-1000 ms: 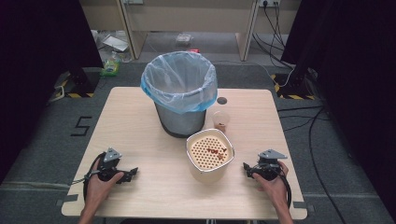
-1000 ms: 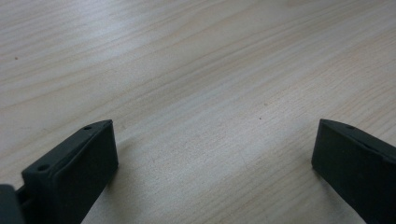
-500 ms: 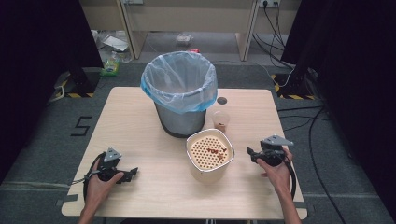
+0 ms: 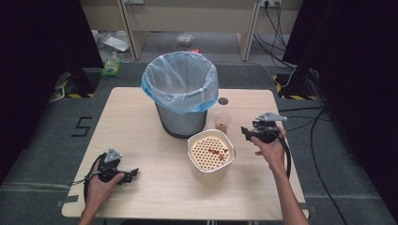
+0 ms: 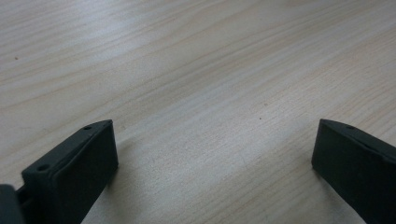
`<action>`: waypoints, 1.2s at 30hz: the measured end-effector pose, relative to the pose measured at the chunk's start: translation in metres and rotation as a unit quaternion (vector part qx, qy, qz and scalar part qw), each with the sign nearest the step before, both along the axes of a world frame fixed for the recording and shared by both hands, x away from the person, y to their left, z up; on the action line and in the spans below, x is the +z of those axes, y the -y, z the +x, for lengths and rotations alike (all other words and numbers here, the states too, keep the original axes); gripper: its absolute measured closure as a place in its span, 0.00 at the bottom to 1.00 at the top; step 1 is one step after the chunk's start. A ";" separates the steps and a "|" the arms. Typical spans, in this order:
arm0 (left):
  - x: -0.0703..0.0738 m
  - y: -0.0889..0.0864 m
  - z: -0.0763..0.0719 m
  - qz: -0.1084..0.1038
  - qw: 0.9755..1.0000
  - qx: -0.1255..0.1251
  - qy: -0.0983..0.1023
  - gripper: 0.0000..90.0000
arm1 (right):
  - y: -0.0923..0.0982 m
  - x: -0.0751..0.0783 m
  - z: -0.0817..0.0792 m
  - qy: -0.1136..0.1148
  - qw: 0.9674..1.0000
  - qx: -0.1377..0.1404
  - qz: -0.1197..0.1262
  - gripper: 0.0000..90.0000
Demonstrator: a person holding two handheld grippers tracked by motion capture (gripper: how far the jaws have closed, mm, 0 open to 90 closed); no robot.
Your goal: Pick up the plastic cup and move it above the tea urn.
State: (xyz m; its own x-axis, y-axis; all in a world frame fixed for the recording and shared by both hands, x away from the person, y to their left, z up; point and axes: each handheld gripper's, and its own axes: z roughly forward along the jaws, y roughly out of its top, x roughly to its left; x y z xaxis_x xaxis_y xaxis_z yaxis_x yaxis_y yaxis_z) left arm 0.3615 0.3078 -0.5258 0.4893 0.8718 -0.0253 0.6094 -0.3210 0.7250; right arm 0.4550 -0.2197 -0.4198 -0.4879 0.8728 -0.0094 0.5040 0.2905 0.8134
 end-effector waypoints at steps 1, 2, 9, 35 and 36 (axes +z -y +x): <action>0.000 0.000 0.000 0.001 1.000 0.000 0.000 0.00 | -0.004 0.003 0.008 -0.003 1.000 0.003 0.005 0.52; 0.000 0.000 0.000 0.000 1.000 0.000 0.000 0.00 | -0.006 0.004 0.011 -0.004 1.000 0.005 0.005 0.53; 0.000 0.000 0.000 0.000 1.000 0.000 0.000 0.00 | -0.025 0.010 0.035 -0.014 1.000 0.022 0.005 0.60; 0.000 0.000 0.000 0.000 1.000 -0.001 0.001 0.00 | -0.068 -0.016 0.085 -0.099 0.992 0.038 -0.067 0.86; 0.000 0.000 0.000 0.000 1.000 -0.001 0.000 0.00 | -0.068 -0.016 0.085 -0.099 0.992 0.038 -0.067 0.86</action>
State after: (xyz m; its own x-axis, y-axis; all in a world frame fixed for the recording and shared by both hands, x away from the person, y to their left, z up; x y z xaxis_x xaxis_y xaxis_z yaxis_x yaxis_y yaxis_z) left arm 0.3616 0.3079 -0.5258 0.4903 0.8712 -0.0243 0.6084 -0.3221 0.7253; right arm 0.5397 -0.1519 -0.4357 -0.5568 0.8304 -0.0206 0.6227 0.4337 0.6512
